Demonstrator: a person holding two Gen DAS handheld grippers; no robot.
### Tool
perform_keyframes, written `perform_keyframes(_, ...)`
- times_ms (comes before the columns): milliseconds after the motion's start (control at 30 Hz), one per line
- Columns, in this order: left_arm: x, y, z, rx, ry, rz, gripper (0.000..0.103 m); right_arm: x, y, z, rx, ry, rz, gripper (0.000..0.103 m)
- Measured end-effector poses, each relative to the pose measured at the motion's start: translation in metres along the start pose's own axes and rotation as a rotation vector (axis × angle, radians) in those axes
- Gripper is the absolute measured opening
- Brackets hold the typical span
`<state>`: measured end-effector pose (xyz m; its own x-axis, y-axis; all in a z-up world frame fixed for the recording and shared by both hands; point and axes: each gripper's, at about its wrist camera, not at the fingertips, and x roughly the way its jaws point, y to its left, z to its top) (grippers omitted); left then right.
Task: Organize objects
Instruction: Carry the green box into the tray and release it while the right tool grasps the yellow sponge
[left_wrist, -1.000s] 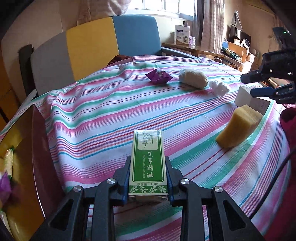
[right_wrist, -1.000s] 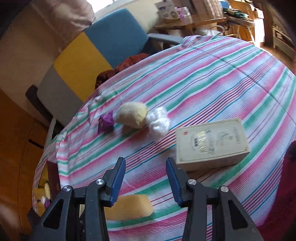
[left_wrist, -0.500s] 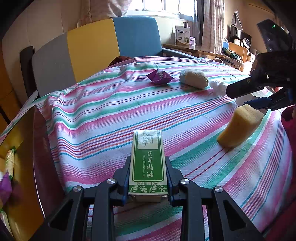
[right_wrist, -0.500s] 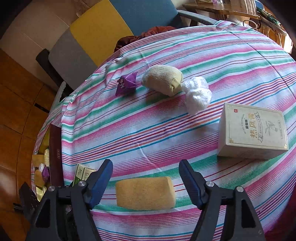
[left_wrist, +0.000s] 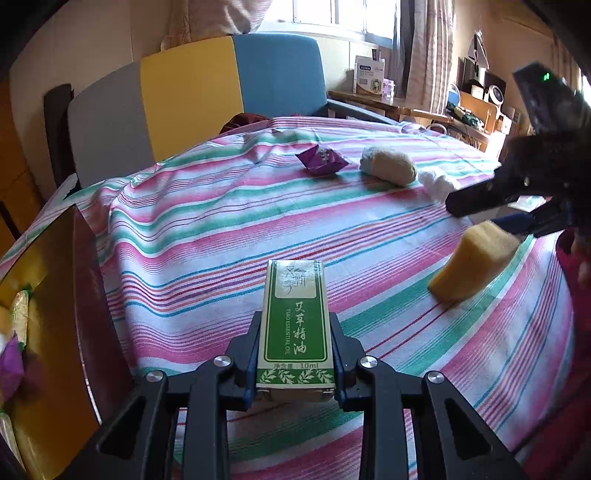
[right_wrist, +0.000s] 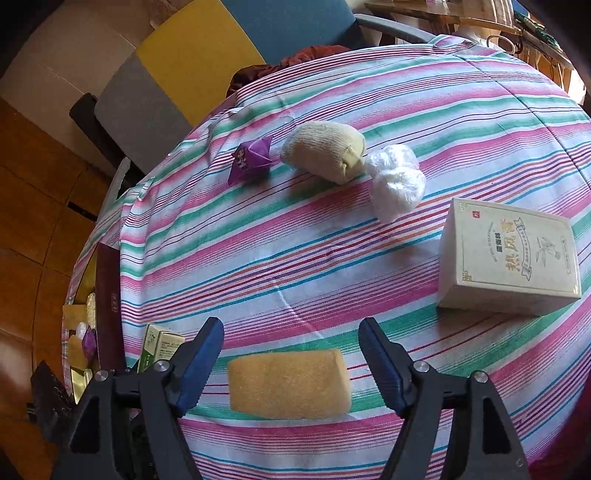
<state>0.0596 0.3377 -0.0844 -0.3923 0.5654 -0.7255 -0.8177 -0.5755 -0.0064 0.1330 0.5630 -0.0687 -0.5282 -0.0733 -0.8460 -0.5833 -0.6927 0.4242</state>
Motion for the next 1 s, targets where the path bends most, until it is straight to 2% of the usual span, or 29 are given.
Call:
perform_keyframes(200, -0.062, 0.012, 0.015, -0.025, -0.110, -0.038, 0.031, 0.006, 0.002, -0.001, -0.009, 0.025, -0.005, 0.079)
perform_keyframes(267, -0.079, 0.023, 0.012, -0.045, -0.126, -0.034, 0.031, 0.007, 0.004, -0.002, -0.017, 0.031, 0.004, 0.084)
perform_keyframes(400, -0.113, 0.057, -0.003, -0.103, -0.152, 0.001, 0.031, 0.009, 0.010, -0.004, -0.044, 0.046, 0.000, 0.085)
perform_keyframes(567, -0.158, 0.133, -0.035, -0.266, -0.174, 0.111, 0.031, 0.013, 0.010, -0.006, -0.047, 0.065, -0.042, 0.085)
perform_keyframes(700, -0.187, 0.206, -0.072, -0.482, -0.148, 0.196, 0.031, 0.021, 0.011, -0.008, -0.058, 0.106, -0.077, 0.084)
perform_keyframes(767, -0.196, 0.233, -0.088, -0.563, -0.127, 0.238, 0.031, 0.026, 0.012, -0.009, -0.071, 0.130, -0.117, 0.070)
perform_keyframes(800, -0.199, 0.243, -0.096, -0.593, -0.121, 0.262, 0.031, 0.027, 0.014, -0.010, -0.082, 0.134, -0.107, 0.065)
perform_keyframes(900, -0.204, 0.260, -0.112, -0.649, -0.112, 0.275, 0.031, 0.026, 0.019, -0.012, -0.112, 0.127, -0.139, 0.063)
perform_keyframes(1000, -0.196, 0.261, -0.110, -0.655, -0.101, 0.241, 0.031, 0.025, 0.019, -0.012, -0.114, 0.128, -0.143, 0.063)
